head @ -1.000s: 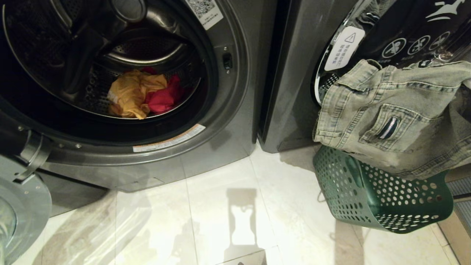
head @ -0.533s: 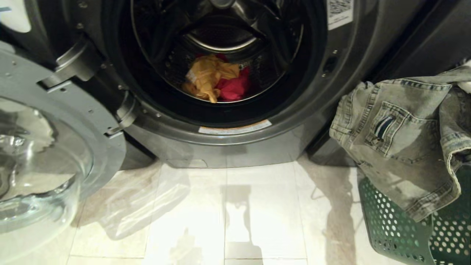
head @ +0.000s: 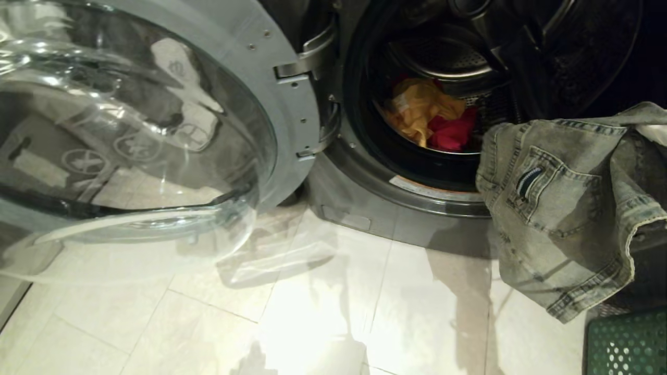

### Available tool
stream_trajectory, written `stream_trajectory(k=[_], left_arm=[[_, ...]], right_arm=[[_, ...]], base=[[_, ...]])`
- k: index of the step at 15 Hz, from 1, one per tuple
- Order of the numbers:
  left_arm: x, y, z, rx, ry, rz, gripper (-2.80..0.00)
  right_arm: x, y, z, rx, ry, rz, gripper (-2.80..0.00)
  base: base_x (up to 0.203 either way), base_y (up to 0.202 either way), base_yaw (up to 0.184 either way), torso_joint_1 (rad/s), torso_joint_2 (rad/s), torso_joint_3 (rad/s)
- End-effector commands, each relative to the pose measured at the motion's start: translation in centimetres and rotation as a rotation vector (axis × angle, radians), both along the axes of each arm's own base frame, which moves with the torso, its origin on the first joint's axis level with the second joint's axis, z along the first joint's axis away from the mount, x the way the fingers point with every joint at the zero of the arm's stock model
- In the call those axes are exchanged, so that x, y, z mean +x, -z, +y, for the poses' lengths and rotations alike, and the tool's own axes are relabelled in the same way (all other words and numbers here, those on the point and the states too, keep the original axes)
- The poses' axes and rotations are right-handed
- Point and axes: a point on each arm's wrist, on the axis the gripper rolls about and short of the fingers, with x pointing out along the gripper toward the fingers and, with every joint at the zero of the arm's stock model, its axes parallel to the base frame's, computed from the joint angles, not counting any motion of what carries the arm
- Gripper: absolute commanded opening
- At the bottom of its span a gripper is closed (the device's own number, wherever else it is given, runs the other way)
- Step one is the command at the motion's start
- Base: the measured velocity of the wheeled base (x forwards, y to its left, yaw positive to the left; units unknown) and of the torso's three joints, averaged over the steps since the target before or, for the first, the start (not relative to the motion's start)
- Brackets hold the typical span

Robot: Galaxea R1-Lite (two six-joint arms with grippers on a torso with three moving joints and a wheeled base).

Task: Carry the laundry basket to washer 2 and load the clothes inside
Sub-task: Place the clothes into the washing machine

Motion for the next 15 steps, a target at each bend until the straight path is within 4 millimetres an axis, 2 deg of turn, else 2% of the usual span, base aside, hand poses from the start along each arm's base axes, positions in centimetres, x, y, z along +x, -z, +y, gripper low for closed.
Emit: stream_trajectory(k=[1,5,8,11,15], left_arm=[[0.3,1.1,0.0,-0.001,-0.001,0.039,-2.8],[0.3,1.1,0.0,-0.001,-0.001,0.039,-2.8],[0.3,1.1,0.0,-0.001,-0.001,0.039,-2.8],[0.3,1.1,0.0,-0.001,-0.001,0.039,-2.8],[0.3,1.1,0.0,-0.001,-0.001,0.039,-2.8]], right_arm=[[-0.1,0.2,0.2,-0.004,-0.012,0.003,-2.8],[0.3,1.0,0.1,-0.008,-0.009,0.029,-2.8],[1.7,1.8,-0.3,-0.005,0.024,0.07,-2.8],[3.7,2.4,-1.1,0.036,0.21,0.099,-2.8],[7.3,2.8,-2.2,0.152,0.406,0.119,-2.8]], base=[[0.003,-0.01,0.178,0.002,0.01,0.002],[0.002,-0.009,0.163,0.002,0.0,0.002],[0.0,-0.003,0.05,0.0,0.0,0.002],[0.0,0.0,0.0,0.0,0.0,0.0],[0.0,0.0,0.0,0.0,0.0,0.0]])
